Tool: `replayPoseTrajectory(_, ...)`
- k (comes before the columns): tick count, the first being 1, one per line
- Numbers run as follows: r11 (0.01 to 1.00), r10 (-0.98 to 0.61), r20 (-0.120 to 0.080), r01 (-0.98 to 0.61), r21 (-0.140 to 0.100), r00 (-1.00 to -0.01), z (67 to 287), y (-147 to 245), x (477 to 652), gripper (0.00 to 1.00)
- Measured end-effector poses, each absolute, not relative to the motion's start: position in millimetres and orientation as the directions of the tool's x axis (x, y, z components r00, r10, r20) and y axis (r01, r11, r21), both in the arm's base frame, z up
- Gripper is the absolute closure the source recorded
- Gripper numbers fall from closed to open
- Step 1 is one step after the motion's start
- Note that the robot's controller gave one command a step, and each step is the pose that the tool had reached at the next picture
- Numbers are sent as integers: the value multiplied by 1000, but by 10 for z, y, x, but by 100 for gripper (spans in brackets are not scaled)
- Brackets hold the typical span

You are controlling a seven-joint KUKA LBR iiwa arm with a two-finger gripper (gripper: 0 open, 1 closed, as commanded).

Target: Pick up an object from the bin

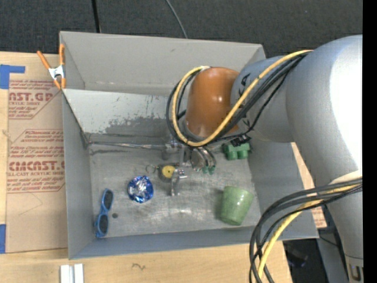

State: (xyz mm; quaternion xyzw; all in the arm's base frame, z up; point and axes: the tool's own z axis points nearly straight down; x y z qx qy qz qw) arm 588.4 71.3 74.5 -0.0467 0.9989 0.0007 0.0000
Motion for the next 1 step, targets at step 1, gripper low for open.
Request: replayPoseTrajectory(1,996,-94,-5,-94,3,-996,770,721,5899,100)
